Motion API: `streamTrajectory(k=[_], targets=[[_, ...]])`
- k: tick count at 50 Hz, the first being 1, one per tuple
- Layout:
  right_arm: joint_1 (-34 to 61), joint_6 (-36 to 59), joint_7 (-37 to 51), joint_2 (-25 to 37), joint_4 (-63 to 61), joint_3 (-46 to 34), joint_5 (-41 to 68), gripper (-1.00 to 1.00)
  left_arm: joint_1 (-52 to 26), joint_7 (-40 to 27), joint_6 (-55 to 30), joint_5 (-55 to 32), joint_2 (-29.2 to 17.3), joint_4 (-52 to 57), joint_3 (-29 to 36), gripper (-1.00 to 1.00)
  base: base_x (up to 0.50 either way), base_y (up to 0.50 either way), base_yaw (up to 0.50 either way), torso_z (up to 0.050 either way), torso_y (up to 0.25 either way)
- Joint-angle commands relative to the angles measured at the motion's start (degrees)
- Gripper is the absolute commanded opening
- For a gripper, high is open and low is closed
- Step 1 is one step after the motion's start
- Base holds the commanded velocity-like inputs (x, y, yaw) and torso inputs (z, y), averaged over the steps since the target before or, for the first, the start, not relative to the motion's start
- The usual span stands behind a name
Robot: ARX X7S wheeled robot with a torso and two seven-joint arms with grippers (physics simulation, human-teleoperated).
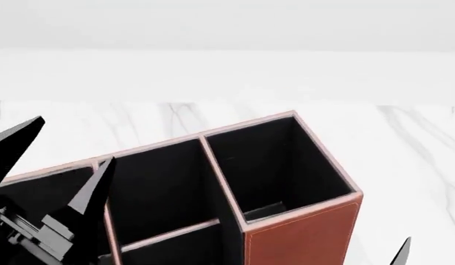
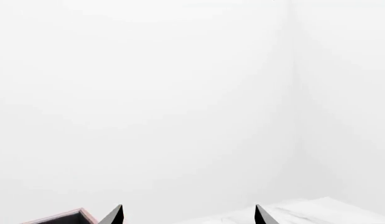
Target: Pick up the book and place it in the front compartment of the caddy.
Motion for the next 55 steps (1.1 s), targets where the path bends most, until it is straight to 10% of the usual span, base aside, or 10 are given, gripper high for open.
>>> streamTrajectory(k=[1, 35, 55], targets=[[-2.49, -3.20, 0.44, -0.13, -0.13, 0.73, 0.67, 1.00, -9.23, 0.05, -10.97, -10.89, -3.29, 1.44, 0.01, 1.00, 0.00, 0.00, 0.00, 0.000, 0.000], [-7.90, -4.94, 4.07, -0.41, -4.52, 4.15, 2.56, 1.00, -10.45, 3.71, -8.27, -3.91, -5.88, 0.55, 6.24, 1.00, 0.00, 0.00, 0.00, 0.048, 0.000], [-17.33, -21.11, 10.43, -6.51, -6.26, 12.52, 1.42, 1.00, -10.90, 9.28, -6.21, 0.62, -6.04, -5.47, 13.82, 1.00, 0.00, 0.00, 0.00, 0.042, 0.000]])
